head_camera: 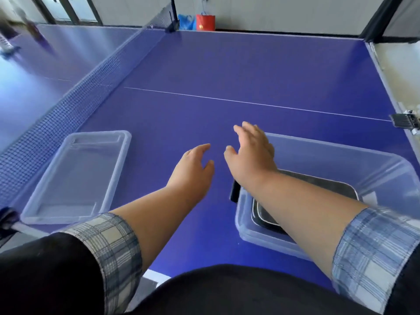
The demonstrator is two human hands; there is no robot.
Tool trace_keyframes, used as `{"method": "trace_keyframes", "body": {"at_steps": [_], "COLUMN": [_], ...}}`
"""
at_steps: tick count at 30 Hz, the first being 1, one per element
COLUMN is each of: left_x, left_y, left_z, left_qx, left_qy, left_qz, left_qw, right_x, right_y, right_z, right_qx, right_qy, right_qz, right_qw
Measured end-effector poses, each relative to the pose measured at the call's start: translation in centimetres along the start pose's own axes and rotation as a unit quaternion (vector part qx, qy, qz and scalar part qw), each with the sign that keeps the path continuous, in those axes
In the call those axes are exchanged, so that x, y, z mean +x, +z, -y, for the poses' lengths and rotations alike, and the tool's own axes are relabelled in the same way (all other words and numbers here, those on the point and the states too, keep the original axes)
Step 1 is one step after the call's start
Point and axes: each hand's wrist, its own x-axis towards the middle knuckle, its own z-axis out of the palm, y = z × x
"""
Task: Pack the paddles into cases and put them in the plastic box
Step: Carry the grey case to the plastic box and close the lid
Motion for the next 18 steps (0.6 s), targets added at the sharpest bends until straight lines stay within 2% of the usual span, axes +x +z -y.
{"method": "trace_keyframes", "body": {"at_steps": [2, 7, 11, 15, 18], "left_x": [0.5, 1.7, 1.6, 0.7, -0.8], "left_y": [-3.8, -13.0, -18.4, -22.0, -23.9], "left_z": [4.4, 16.5, 25.1, 33.7, 39.4], "left_qx": [0.02, 0.08, 0.094, 0.106, 0.158], "left_qy": [-0.014, -0.078, -0.157, -0.266, -0.322], "left_qz": [0.001, 0.012, 0.02, 0.021, 0.038], "left_qw": [1.0, 0.994, 0.983, 0.958, 0.932], "right_x": [0.4, 0.1, -0.7, -1.5, -2.4], "right_y": [3.0, 12.0, 17.2, 22.3, 26.3], "right_z": [4.2, 13.2, 17.9, 21.6, 24.0], "right_qx": [-0.026, -0.016, -0.015, 0.036, 0.029], "right_qy": [-0.008, 0.077, 0.106, 0.154, 0.143], "right_qz": [0.022, 0.113, 0.199, 0.295, 0.347], "right_qw": [0.999, 0.99, 0.974, 0.942, 0.927]}}
